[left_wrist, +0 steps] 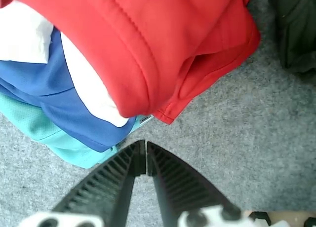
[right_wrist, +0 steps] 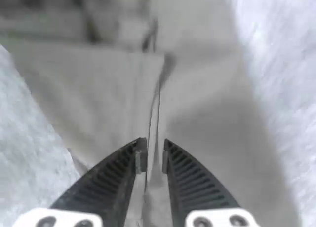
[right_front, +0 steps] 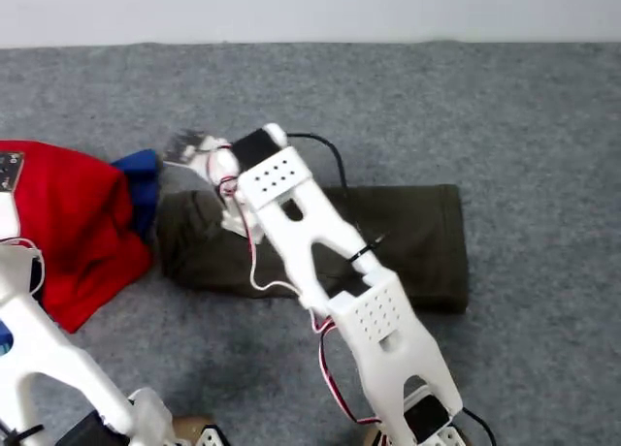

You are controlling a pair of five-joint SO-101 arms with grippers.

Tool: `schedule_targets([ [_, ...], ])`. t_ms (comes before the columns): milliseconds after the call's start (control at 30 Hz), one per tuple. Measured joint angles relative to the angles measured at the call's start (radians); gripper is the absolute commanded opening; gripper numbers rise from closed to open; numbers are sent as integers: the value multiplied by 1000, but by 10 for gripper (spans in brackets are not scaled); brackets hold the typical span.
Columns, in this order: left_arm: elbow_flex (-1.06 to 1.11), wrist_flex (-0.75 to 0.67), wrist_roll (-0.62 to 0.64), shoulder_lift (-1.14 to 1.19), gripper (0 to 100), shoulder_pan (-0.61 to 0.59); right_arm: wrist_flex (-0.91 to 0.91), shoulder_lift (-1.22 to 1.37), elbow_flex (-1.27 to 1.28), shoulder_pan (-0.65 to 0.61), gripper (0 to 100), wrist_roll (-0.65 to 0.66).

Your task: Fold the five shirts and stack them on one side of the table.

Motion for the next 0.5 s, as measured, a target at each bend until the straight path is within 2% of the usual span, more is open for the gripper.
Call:
schedule_targets([
  [200,0,0,0,0,17,0,-23,92,-91,-69,65,0],
  [333,0,0,0,-3,16,0,-31,206,-104,-74,65,0],
  [500,0,0,0,-3,16,0,3,222,-157,-72,43,-21],
])
